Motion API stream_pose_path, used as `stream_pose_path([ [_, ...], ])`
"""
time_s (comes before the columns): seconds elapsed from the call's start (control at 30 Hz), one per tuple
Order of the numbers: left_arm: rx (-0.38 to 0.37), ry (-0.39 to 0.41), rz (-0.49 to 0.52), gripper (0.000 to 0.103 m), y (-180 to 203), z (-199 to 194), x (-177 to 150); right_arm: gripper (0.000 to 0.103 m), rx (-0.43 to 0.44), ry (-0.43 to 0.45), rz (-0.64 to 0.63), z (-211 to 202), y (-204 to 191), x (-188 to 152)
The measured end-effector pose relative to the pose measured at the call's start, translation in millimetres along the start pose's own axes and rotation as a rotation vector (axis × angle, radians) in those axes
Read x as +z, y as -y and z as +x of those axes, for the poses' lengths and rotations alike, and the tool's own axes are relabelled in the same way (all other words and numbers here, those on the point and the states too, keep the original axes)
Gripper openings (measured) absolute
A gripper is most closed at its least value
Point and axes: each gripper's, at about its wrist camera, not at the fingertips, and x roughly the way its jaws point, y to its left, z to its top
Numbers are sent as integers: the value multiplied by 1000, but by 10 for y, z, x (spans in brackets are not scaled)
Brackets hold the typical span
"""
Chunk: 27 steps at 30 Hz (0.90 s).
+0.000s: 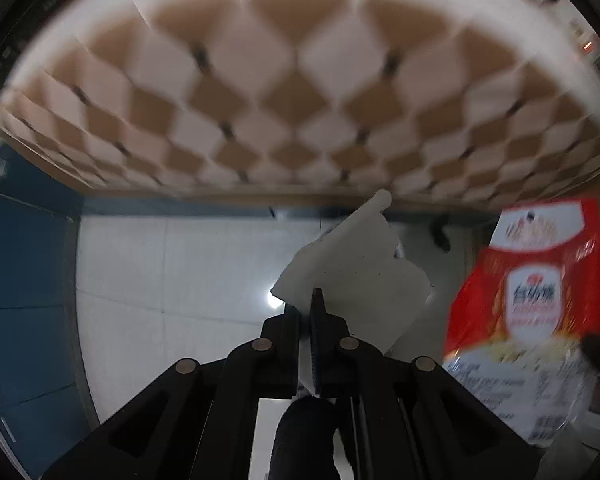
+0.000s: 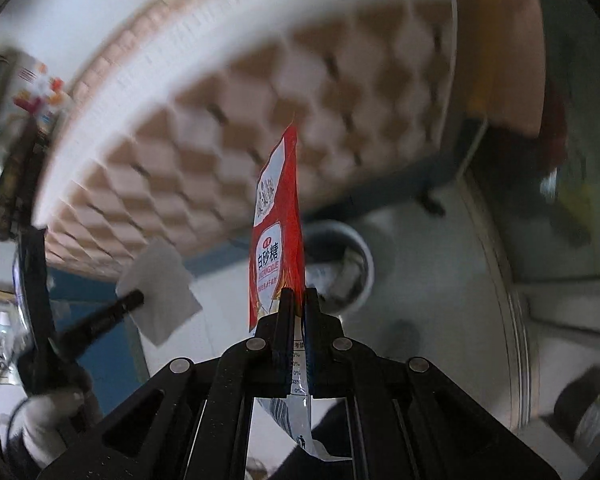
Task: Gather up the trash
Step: 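Carry the tissue and sugar bag over the grey bin and open both tools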
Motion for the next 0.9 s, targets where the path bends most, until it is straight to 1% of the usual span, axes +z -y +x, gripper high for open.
stream_pose_path([
  [0.07,4,-31,-8,2,33,385,22,5,-24,-40,12,475,159,-90],
  [0.1,6,-52,-5,2,63,656,5,5,-35,-58,16,720,237,-103],
  [0.13,11,-67,-2,2,94,863,9,5,-39,-69,22,895,291,-104],
  [0.23,-5,-134,7,2,224,1649,64,5,-42,-125,54,1700,546,-90],
  [0.27,-6,-149,13,2,256,1852,74,5,-41,-147,62,2063,649,-73],
  [0.33,-41,-199,17,3,366,2373,95,5,-42,-170,71,2511,766,-38],
  [0.37,-48,-223,21,3,416,2604,105,5,-47,-185,67,2833,839,-12],
  [0.47,-70,-272,43,3,593,3203,92,5,-52,-196,64,3388,956,47],
  [0.5,-73,-286,44,4,633,3375,93,5,-58,-195,57,3601,996,79],
  [0.6,-86,-318,34,7,680,3739,126,5,-72,-205,27,3965,1027,150],
  [0.7,-92,-339,25,7,686,3943,128,5,-63,-241,-10,4214,1003,167],
  [0.77,-78,-353,20,7,691,4033,143,6,-63,-259,-30,4339,914,223],
  [0.8,-73,-350,16,13,681,4044,148,6,-61,-275,-42,4402,889,233],
  [0.83,-65,-342,14,32,679,4047,158,7,-65,-290,-51,4451,866,245],
  [0.87,-55,-333,14,47,684,4037,165,8,-71,-298,-52,4470,842,259],
  [0.9,-37,-312,10,80,684,4003,176,8,-75,-302,-54,4474,836,270],
])
